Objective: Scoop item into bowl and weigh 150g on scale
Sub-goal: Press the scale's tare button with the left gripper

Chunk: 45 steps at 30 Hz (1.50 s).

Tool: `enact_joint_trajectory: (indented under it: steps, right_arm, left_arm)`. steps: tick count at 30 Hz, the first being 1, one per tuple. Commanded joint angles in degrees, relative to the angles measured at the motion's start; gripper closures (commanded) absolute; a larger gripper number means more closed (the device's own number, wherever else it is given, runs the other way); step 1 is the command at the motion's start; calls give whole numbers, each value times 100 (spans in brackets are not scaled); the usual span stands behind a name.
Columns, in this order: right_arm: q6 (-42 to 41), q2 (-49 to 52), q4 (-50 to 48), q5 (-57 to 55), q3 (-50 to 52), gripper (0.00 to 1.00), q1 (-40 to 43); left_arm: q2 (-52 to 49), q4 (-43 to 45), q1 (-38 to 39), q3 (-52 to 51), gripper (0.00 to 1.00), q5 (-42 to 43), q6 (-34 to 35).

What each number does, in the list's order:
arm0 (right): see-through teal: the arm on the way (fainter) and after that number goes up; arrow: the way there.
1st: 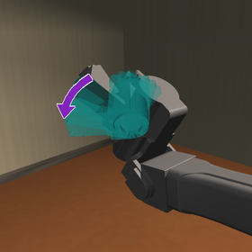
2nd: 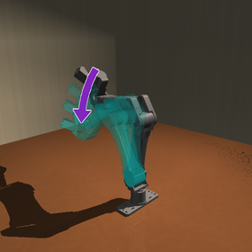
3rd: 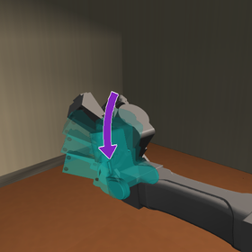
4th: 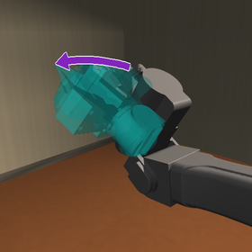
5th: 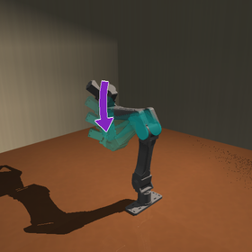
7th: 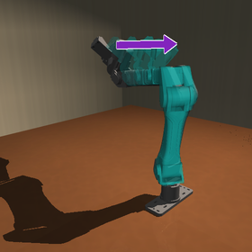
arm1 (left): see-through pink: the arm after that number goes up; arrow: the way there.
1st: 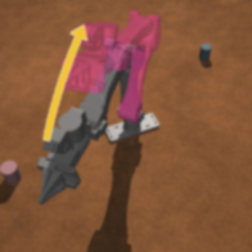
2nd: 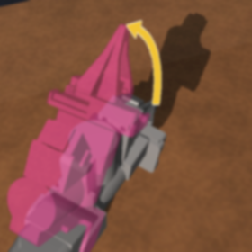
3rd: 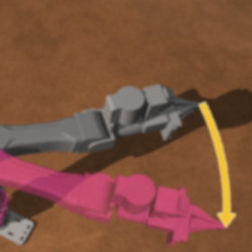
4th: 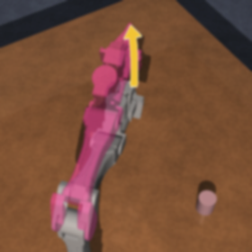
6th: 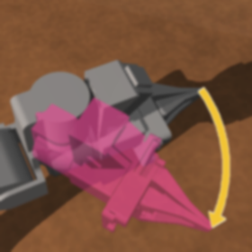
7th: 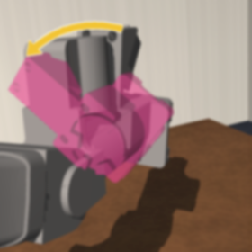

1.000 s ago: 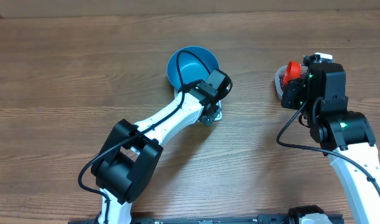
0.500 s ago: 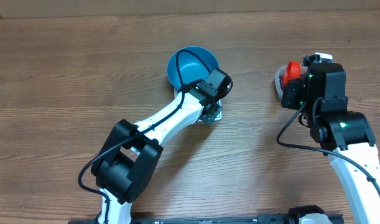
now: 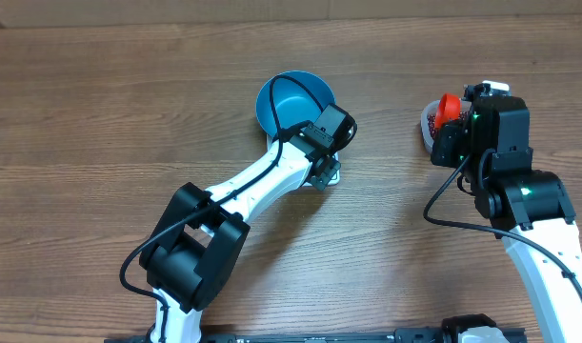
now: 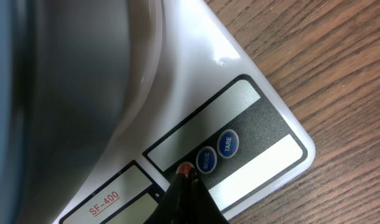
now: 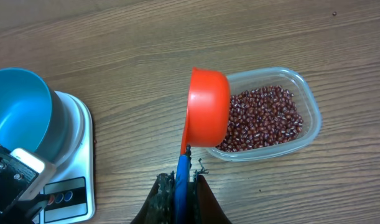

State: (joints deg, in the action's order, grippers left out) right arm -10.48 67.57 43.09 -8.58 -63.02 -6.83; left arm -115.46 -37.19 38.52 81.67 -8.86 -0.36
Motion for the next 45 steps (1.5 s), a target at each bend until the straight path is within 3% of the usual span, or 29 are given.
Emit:
enact_joint_trajectory:
  steps: [1, 45]
  right_arm:
    - [-22, 7, -52, -81, -153, 96, 15]
    - [-46, 7, -52, -79, -153, 96, 15]
  left_arm:
    - [-114, 42, -37, -59, 96, -105, 55]
    - [-343, 190, -35, -96, 96, -319, 37]
